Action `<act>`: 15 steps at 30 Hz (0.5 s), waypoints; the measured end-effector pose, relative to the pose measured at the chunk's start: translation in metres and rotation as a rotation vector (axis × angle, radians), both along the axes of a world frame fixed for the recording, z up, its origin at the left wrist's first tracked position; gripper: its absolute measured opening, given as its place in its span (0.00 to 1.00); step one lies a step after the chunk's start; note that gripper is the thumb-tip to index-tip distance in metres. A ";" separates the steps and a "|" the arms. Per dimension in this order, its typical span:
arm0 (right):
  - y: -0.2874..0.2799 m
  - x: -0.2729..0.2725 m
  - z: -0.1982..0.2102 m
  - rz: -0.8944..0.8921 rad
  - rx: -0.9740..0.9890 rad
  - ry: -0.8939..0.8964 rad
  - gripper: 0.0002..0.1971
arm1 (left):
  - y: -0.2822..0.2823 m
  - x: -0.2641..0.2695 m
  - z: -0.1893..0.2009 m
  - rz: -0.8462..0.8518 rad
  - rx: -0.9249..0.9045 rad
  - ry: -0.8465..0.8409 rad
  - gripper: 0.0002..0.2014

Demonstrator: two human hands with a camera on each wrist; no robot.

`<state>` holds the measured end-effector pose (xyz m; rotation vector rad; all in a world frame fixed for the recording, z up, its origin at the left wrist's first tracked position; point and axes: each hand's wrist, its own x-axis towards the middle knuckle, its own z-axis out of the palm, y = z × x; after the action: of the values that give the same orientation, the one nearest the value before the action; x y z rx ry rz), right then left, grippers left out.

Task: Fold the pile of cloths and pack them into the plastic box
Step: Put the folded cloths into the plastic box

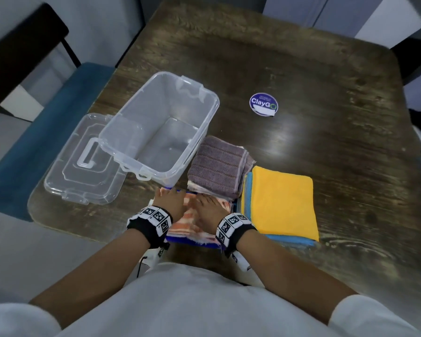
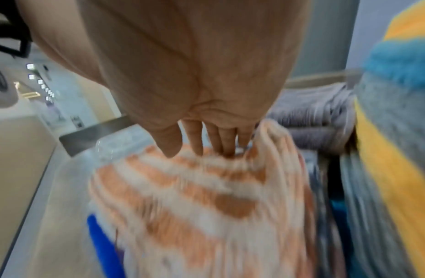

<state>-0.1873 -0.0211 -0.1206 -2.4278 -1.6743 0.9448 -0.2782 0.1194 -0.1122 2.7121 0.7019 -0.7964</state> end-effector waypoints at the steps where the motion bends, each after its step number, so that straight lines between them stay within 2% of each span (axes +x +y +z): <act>1: 0.006 0.005 0.009 -0.010 0.015 0.017 0.26 | 0.003 0.007 0.013 0.014 -0.022 -0.020 0.22; 5: 0.016 0.034 0.045 -0.070 0.077 0.105 0.17 | 0.013 0.032 0.068 0.019 -0.073 -0.057 0.10; 8: 0.015 0.063 0.067 -0.158 0.159 0.134 0.14 | 0.010 0.045 0.103 0.096 -0.186 -0.115 0.10; 10: 0.013 0.082 0.076 -0.222 0.189 0.135 0.13 | 0.006 0.054 0.121 0.193 -0.213 -0.283 0.09; 13: 0.009 0.102 0.083 -0.307 0.210 0.141 0.12 | 0.005 0.071 0.134 0.243 -0.042 -0.613 0.07; 15: 0.009 0.110 0.087 -0.373 0.242 0.195 0.12 | 0.009 0.081 0.134 0.257 0.026 -0.667 0.13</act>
<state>-0.0776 -0.0123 -0.0338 -2.2865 -1.1432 0.8357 -0.1975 0.1285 0.0222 2.5799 0.8537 0.1810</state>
